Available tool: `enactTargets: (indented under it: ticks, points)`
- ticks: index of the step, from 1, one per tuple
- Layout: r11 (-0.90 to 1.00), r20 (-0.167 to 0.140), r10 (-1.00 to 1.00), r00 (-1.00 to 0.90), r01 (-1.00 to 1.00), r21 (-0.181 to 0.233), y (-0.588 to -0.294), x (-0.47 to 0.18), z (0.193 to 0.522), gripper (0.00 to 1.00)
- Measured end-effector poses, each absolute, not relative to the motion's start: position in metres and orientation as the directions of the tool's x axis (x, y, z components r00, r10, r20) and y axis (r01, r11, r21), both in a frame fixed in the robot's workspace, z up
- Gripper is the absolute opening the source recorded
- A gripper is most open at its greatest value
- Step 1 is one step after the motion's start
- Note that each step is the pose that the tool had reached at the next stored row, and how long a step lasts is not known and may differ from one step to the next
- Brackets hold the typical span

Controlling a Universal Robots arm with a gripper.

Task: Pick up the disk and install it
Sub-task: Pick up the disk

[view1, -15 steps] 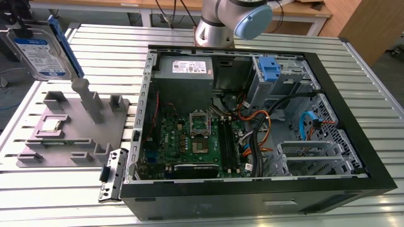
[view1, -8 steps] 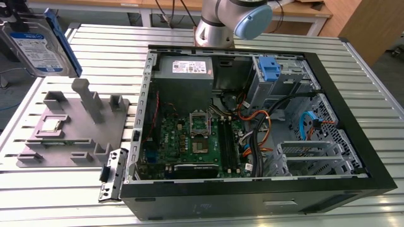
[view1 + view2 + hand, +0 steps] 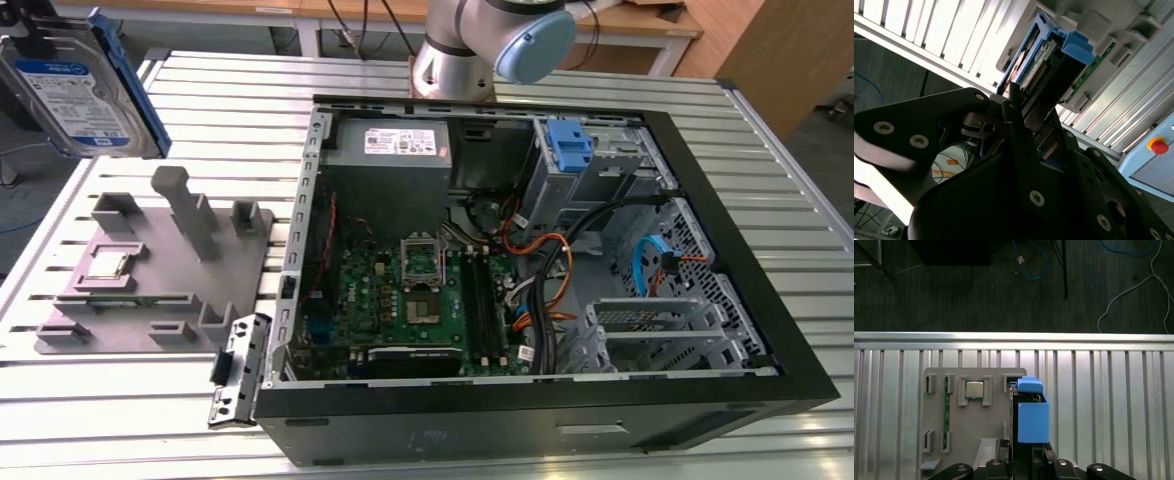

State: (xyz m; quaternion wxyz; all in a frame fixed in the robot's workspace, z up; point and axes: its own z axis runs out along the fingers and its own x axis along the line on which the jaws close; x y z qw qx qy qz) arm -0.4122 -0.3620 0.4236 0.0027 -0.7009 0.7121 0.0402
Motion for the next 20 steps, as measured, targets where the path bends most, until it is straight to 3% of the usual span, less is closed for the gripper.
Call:
enactTargets:
  ticks: [20]
  points:
    - [0.014, -0.06, -0.998, -0.017, -0.998, 0.053, -0.362, -0.412, 0.447, 0.35]
